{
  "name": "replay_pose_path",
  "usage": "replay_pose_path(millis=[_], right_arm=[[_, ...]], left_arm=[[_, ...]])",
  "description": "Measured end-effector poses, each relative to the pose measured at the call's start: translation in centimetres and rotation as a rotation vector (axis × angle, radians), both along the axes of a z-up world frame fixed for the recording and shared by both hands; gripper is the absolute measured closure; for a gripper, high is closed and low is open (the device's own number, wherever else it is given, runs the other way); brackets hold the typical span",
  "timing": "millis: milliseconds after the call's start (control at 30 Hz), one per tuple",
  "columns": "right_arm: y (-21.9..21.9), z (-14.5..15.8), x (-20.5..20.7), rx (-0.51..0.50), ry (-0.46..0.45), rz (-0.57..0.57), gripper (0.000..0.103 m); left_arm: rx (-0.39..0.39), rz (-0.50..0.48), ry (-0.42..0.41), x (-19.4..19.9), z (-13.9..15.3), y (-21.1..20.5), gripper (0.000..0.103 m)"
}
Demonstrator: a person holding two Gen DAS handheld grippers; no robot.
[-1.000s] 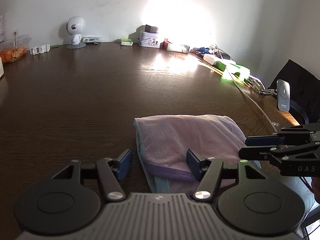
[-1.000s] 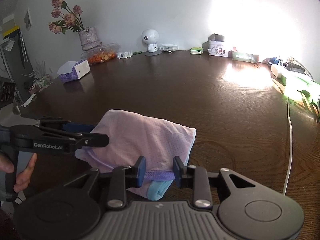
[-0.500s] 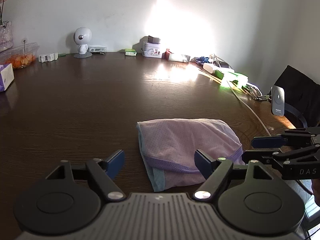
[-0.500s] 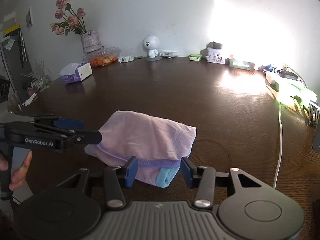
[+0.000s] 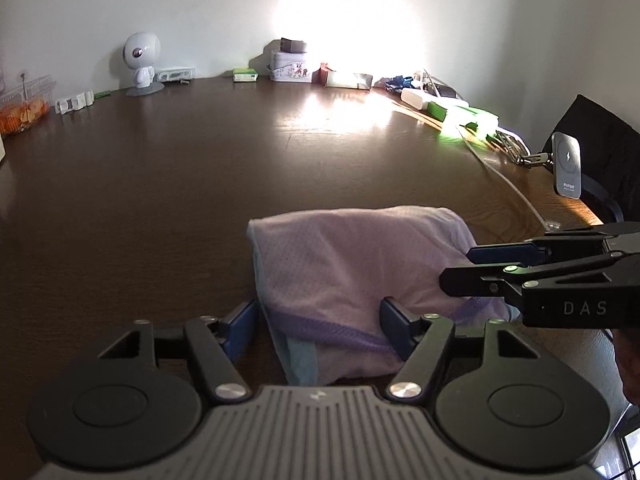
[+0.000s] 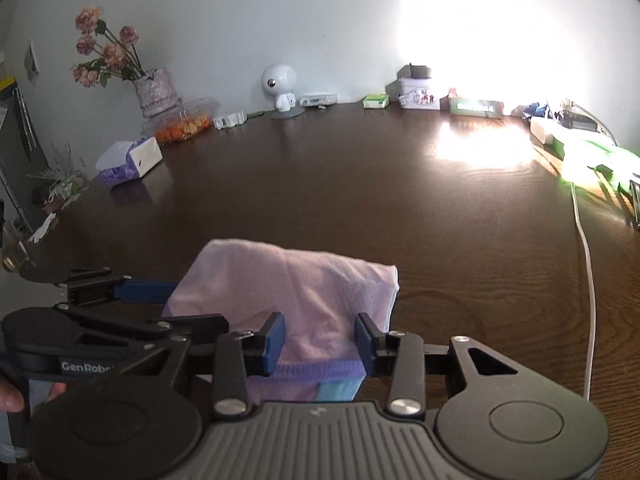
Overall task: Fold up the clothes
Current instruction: 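Press the folded bundle flat with both open grippers and tuck its edge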
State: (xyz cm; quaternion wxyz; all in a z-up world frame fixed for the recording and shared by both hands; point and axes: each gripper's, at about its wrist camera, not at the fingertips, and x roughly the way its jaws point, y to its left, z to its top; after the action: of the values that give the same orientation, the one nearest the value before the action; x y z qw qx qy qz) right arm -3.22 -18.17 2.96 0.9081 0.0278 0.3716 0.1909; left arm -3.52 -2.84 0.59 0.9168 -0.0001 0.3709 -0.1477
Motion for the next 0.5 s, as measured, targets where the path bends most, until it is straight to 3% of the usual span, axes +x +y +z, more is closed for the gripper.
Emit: replay_pose_path(millis=[100,233,400,500], right_arm=[[0.1,0.5,-1.5,-0.041,-0.013,0.034,0.064],[-1.2,2.9,-1.0,0.006,-0.085,0.026,0.054],[-1.3,1.2,5.8,0.000,0.007,-0.069,0.058],[-0.4,0.0,6.9,-0.054,0.026,-0.081,0.058]], left_arm=[[-0.052,0.009,0.020,-0.6,0.8,2.0,0.028],[-0.102,0.059,-0.041,1.6,2.8,3.1,0.023],[0.004,0.035,-0.038,6.9,2.5,-0.2,0.026],[0.105,0.042,-0.035,7.8,0.9,-1.4,0.031]])
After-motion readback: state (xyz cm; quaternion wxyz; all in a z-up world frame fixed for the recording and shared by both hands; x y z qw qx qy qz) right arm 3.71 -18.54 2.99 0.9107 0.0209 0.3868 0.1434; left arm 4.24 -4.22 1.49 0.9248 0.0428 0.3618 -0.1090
